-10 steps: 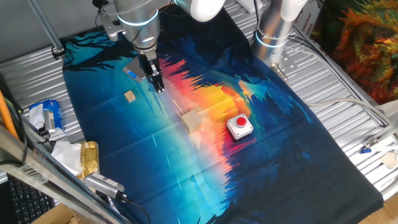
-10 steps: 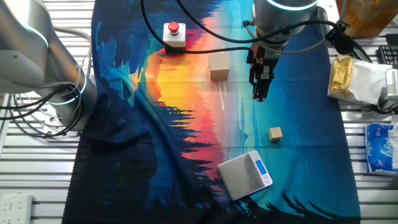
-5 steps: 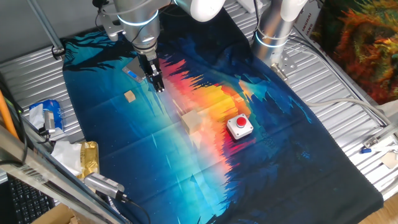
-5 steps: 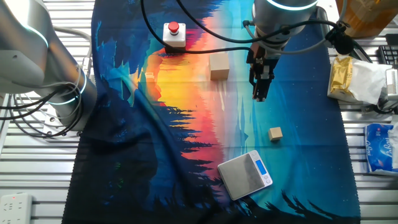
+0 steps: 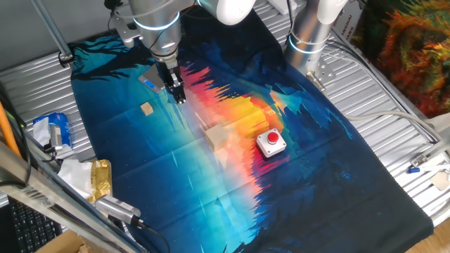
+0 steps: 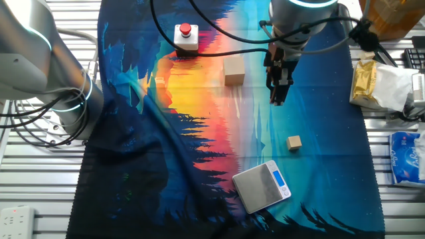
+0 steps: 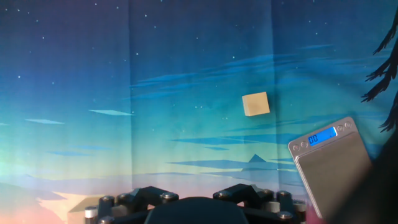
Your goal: Place the block on the scale
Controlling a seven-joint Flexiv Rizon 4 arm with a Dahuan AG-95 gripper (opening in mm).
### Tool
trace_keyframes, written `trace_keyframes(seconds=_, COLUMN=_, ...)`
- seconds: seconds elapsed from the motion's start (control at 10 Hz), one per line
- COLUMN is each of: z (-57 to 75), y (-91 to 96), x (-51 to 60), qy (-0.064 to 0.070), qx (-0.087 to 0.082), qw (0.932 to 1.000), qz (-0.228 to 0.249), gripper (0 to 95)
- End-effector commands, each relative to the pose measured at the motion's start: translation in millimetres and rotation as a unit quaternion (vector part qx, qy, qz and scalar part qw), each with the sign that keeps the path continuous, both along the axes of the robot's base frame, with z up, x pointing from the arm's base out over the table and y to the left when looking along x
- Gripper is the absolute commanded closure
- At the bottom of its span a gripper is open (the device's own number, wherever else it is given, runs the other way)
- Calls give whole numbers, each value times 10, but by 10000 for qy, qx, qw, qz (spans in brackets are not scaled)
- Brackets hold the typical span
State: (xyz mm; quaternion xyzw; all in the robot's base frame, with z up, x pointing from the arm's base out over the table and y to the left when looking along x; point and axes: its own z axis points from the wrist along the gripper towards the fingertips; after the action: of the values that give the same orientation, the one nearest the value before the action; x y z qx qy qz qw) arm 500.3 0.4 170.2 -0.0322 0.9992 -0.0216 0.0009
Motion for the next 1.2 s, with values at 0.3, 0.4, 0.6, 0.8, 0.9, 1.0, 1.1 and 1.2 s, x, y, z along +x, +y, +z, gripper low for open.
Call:
trace_keyframes(seconds=0.3, z=-7, y=-6, x=7, qy=-34, qx=-641, qw=9927, qz=1026, gripper=950)
trace_keyframes(seconds=0.4, z=-1, y=-9, x=52, qy=-53, qx=-651, qw=9925, qz=1032, gripper=950)
trace_keyframes(seconds=0.6, z=16, y=-10, x=114, qy=-64, qx=-647, qw=9926, qz=1023, gripper=950)
trace_keyframes(seconds=0.8, z=15, y=-11, x=114, qy=-93, qx=-675, qw=9930, qz=968, gripper=950)
trace_keyframes(seconds=0.9, z=-10, y=-34, x=128, qy=-95, qx=-681, qw=9929, qz=967, gripper=950)
trace_keyframes(seconds=1.0, z=-65, y=-109, x=170, qy=-140, qx=-694, qw=9913, qz=1108, gripper=950)
trace_keyframes(seconds=1.1, z=-72, y=-177, x=212, qy=-148, qx=-673, qw=9911, qz=1139, gripper=950)
trace_keyframes(seconds=1.2, z=-28, y=-237, x=252, qy=-116, qx=-707, qw=9902, qz=1202, gripper=950)
